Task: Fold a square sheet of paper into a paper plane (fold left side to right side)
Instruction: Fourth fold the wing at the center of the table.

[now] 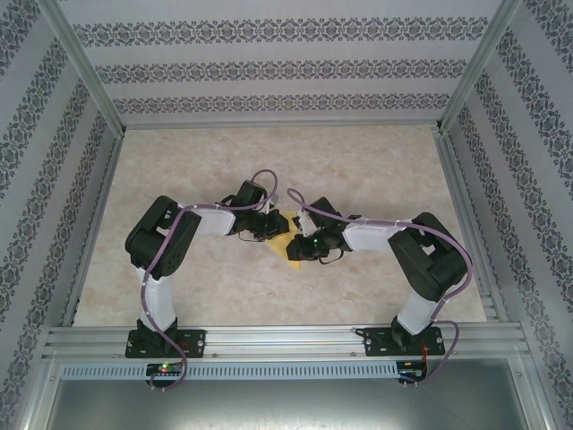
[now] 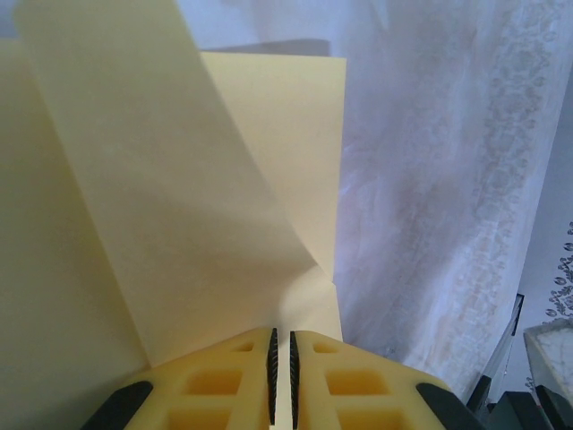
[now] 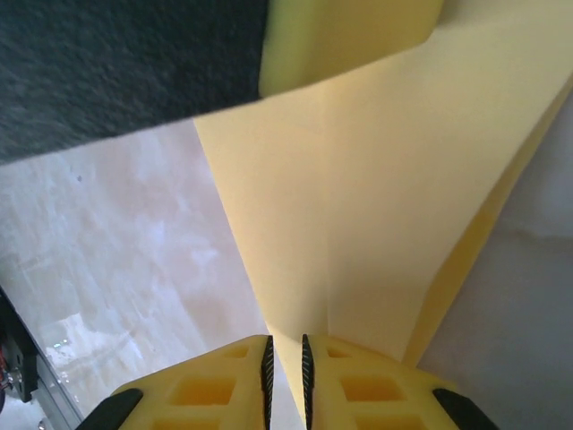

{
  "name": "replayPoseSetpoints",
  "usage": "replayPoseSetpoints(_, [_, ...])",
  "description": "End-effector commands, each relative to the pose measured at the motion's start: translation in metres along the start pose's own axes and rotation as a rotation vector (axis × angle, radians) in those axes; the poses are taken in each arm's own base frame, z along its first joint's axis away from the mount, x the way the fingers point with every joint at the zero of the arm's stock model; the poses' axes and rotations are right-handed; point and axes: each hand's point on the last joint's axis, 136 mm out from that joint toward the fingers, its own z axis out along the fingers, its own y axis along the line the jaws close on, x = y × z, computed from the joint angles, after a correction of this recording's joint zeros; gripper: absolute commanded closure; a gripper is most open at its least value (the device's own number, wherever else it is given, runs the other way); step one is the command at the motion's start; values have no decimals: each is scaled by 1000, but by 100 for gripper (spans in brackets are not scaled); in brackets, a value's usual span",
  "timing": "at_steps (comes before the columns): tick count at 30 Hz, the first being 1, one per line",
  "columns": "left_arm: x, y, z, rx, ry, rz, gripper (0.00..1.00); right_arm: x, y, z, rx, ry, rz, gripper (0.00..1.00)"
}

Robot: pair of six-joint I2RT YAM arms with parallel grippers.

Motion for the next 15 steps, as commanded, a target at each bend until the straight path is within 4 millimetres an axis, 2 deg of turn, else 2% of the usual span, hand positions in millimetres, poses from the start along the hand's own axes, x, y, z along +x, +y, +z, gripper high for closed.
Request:
replayPoseSetpoints(1, [22,31,3,-108,52,-35,83,12,-9,4,46,44,-6,82])
replayPoseSetpoints(15, [22,33,3,-114,53,-37,83,31,-16,4,77,97,-1,82])
